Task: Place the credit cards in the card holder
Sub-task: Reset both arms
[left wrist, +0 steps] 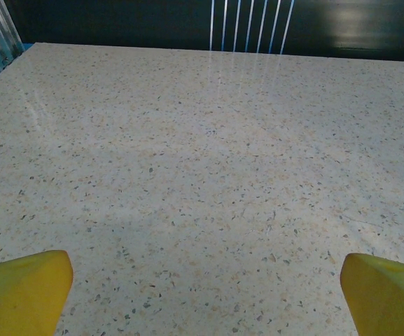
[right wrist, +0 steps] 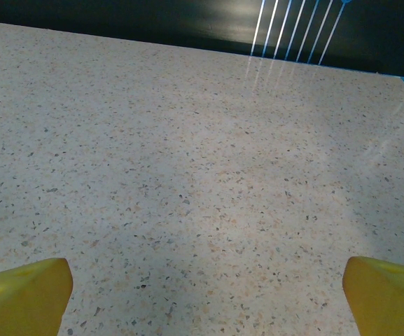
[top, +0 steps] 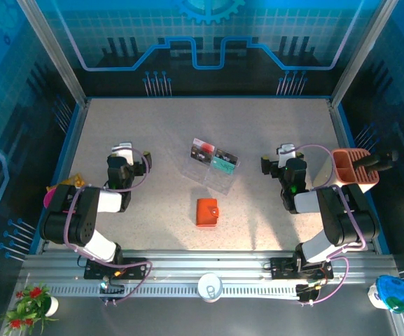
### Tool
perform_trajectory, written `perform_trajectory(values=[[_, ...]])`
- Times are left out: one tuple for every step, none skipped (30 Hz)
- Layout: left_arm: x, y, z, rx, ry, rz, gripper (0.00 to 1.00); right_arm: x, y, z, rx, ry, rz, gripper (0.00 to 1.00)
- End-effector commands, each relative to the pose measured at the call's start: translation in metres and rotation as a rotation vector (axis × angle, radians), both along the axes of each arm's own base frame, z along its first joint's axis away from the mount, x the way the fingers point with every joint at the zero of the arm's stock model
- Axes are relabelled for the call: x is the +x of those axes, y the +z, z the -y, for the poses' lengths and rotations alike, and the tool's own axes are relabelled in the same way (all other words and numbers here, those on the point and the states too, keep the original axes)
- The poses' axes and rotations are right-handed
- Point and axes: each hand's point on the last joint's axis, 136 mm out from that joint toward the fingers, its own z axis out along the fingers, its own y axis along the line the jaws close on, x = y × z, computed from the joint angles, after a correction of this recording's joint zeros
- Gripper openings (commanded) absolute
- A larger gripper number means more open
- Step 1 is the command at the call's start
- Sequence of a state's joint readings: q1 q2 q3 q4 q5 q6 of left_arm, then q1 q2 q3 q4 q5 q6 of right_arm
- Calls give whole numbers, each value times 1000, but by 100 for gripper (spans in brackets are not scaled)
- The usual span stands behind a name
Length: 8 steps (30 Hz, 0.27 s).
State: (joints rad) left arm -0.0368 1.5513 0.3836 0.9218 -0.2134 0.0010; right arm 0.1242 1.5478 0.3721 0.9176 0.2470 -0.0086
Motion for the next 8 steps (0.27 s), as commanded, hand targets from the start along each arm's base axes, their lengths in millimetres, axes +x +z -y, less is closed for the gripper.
perform_trajectory(values=[[-2, -1, -1, 0, 10, 9, 99, 2, 8, 0, -8, -2, 35, 100], [-2, -1, -1, -1, 11, 8, 99, 3, 7, -1, -2, 6, 27, 100], [-2, -1, -1, 0, 11, 9, 99, 6, 5, -1, 17, 28, 6, 100], [-2, -1, -1, -1, 11, 9, 99, 6, 5, 0, 52, 51, -6, 100], [-2, -1, -1, 0, 11, 9, 99, 6, 5, -1, 51, 59, -4, 100], [-2, -1, -1, 0, 11, 8, 99, 6, 6, -3, 43, 70, 4, 100], [-2, 0, -1, 0, 11, 10, 99, 5, 5, -7, 39, 86, 1, 100], [-2, -1, -1, -1, 10, 9, 99, 5, 6, -10, 39, 107, 5, 100]])
